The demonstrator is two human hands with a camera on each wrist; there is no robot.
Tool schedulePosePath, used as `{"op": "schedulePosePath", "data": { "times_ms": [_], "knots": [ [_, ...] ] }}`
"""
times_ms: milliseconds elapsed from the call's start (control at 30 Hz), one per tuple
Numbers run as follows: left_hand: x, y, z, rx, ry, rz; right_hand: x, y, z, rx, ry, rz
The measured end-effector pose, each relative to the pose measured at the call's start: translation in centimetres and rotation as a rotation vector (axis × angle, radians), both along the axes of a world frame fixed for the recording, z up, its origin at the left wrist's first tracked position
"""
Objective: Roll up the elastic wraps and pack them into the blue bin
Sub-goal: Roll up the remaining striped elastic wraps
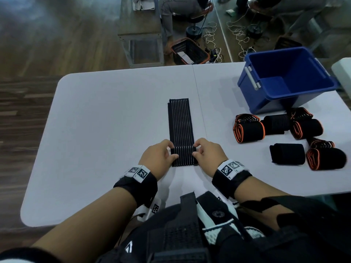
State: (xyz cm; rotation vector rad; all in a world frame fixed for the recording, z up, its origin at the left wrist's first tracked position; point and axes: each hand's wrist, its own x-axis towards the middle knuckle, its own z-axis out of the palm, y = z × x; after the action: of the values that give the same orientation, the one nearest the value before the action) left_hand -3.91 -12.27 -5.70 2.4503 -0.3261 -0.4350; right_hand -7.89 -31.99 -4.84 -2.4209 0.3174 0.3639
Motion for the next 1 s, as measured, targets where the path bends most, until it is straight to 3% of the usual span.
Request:
{"op": "schedulePosePath", "data": {
  "times_ms": [200,267,467,533,700,767,1000],
  "knots": [
    [-0.5,0.3,-0.4,0.038,-0.088,-0.080,-0.4,-0.7,-0.4,-0.091,0.048,0.172],
    [-0.5,0.8,-0.7,0.038,-0.104,-0.135,-0.7,-1.0,-0.7,-0.127,0.122,0.189],
    [0.0,1.3,-0.9,0.094,-0.079,-0.323,-0.5,-1.2,-0.9,-0.136,0.107,0.191],
    [-0.1,1.3,-0.8,0.022,-0.033,-0.259,-0.5,-1.3,-1.0,-0.091,0.105,0.170],
    [0.2,1.0,-1.3,-0.280,0.184,0.130,-0.3,-1.3,-1.2,0.112,0.067,0.043],
    [0.5,0.8,-1.6,-0.389,0.266,0.218,0.0,-1.1,-0.8,0.105,0.080,0.033],
    [1.0,0.6,-1.1,-0.288,0.211,0.303,0.7,-0.4,-0.4,-0.008,0.153,-0.001]
  ]
}}
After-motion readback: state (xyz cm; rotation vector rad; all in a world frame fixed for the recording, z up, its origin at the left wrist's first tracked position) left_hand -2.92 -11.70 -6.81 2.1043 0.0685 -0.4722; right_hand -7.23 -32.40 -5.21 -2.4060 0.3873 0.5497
